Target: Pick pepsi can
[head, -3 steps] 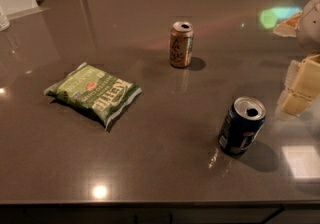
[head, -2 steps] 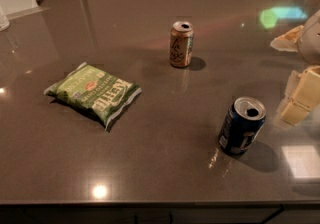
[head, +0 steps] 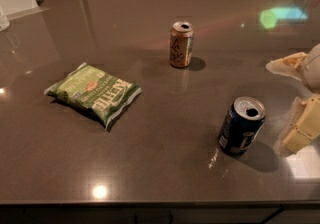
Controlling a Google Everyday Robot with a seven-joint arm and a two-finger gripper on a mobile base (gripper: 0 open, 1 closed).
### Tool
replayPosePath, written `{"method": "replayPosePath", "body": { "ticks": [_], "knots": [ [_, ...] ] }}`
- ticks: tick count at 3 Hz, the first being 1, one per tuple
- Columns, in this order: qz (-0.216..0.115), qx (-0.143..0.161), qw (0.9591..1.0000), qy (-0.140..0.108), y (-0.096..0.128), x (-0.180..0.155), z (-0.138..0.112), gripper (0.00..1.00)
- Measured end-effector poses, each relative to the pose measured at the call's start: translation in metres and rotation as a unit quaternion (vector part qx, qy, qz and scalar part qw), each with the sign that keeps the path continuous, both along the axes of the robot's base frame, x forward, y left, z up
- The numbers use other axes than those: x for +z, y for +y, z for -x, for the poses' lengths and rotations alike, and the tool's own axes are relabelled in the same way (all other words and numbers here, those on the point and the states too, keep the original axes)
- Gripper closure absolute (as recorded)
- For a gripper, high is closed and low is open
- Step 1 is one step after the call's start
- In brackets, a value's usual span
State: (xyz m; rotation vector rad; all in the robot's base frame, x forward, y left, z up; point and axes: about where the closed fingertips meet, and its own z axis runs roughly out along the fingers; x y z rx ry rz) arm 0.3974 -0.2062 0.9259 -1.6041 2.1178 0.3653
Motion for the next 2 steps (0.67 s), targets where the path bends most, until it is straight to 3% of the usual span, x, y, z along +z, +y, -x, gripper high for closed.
{"method": "replayPosePath", "body": {
  "ticks": [2],
  "knots": [
    [-0.051,0.006,0.9985,-0.015,0.022,-0.024,0.015,0.00]
  ]
}}
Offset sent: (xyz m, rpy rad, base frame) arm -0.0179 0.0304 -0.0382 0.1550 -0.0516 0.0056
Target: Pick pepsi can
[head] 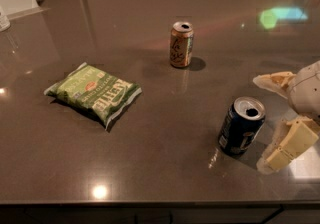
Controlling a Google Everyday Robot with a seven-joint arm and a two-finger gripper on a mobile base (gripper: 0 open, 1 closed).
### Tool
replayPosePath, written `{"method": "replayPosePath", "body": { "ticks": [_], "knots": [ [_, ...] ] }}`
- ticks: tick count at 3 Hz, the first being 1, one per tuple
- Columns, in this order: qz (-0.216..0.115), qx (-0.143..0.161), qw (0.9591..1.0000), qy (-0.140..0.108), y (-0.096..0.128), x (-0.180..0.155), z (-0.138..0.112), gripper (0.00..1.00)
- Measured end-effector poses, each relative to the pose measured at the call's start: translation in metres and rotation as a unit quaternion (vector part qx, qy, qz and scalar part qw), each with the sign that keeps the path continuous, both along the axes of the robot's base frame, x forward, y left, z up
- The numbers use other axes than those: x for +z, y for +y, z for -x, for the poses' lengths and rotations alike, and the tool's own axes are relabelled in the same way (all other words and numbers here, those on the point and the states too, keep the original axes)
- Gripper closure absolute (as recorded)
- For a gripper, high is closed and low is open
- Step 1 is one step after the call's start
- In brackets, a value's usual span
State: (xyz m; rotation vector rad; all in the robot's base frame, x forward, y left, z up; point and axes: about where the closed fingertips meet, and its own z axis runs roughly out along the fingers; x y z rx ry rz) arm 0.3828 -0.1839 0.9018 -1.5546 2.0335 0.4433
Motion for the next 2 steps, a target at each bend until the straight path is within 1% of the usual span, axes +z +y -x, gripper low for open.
{"method": "replayPosePath", "body": {
  "ticks": [1,2],
  "knots": [
    [-0.012,-0.002,0.9999,-0.005,0.0078,-0.0061,-0.0007,0.15],
    [-0.020,-0.013,0.9997,-0.010,0.0138,-0.0078,-0.0051,0.39]
  ]
}}
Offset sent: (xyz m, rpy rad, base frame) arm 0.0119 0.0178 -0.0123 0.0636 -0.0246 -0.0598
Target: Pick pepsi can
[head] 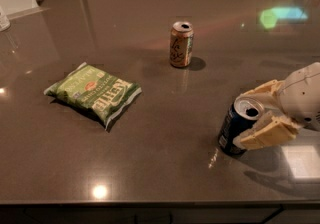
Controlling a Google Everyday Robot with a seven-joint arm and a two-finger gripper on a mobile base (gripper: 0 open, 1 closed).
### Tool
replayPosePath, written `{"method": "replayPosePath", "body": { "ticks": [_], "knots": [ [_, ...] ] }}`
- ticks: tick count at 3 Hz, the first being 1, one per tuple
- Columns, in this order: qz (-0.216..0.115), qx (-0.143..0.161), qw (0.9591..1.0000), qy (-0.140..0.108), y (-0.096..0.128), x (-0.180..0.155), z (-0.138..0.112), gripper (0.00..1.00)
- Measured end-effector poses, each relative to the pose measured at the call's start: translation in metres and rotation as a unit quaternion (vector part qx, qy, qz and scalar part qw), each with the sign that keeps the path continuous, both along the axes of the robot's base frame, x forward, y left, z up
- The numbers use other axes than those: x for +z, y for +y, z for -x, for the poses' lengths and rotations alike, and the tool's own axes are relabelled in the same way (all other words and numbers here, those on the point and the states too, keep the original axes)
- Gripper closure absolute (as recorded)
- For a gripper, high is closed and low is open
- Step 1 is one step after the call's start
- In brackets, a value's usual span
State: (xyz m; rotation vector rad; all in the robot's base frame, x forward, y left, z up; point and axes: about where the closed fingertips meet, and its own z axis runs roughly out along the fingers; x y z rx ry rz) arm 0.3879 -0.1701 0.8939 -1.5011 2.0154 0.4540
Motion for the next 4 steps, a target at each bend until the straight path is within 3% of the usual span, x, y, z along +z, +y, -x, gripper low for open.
{"method": "replayPosePath", "body": {
  "ticks": [1,2,3,4],
  "knots": [
    [-0.006,-0.017,0.9998,-0.001,0.004,0.006,-0.006,0.63],
    [-0.007,-0.033,0.9994,-0.004,0.010,0.036,-0.023,0.93],
    [-0.008,-0.043,0.9990,-0.006,0.015,0.072,-0.041,1.00],
    [-0.014,-0.039,0.9991,-0.005,0.017,0.114,-0.062,1.00]
  ]
}}
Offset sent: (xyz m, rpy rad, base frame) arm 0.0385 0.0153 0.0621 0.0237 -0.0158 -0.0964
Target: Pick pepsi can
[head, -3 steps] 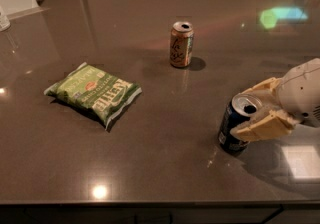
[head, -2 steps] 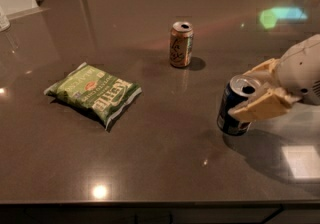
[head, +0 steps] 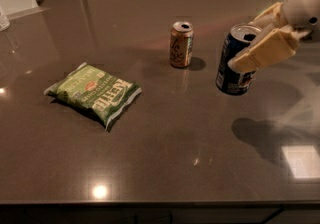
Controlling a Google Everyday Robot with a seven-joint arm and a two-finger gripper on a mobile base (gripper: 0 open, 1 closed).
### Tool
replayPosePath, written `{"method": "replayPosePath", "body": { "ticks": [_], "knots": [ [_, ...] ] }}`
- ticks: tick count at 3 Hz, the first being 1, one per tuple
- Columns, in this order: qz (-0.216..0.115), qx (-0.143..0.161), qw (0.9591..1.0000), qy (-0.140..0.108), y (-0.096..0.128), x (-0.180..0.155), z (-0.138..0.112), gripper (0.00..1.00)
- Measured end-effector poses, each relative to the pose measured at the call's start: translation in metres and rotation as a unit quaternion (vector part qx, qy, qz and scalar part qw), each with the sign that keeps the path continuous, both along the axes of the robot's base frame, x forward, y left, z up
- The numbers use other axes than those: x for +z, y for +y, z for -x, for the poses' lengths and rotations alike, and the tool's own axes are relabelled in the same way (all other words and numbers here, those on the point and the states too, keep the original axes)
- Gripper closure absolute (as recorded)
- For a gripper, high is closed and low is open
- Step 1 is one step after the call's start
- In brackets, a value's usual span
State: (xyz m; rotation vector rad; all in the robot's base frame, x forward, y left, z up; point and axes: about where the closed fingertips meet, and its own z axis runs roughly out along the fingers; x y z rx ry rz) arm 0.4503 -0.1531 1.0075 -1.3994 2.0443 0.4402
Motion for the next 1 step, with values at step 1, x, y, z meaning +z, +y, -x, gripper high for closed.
{"method": "replayPosePath", "body": {
  "ticks": [1],
  "knots": [
    [0.000,0.001,1.0000,-0.001,0.0005,0.0022,-0.0007,1.00]
  ]
}}
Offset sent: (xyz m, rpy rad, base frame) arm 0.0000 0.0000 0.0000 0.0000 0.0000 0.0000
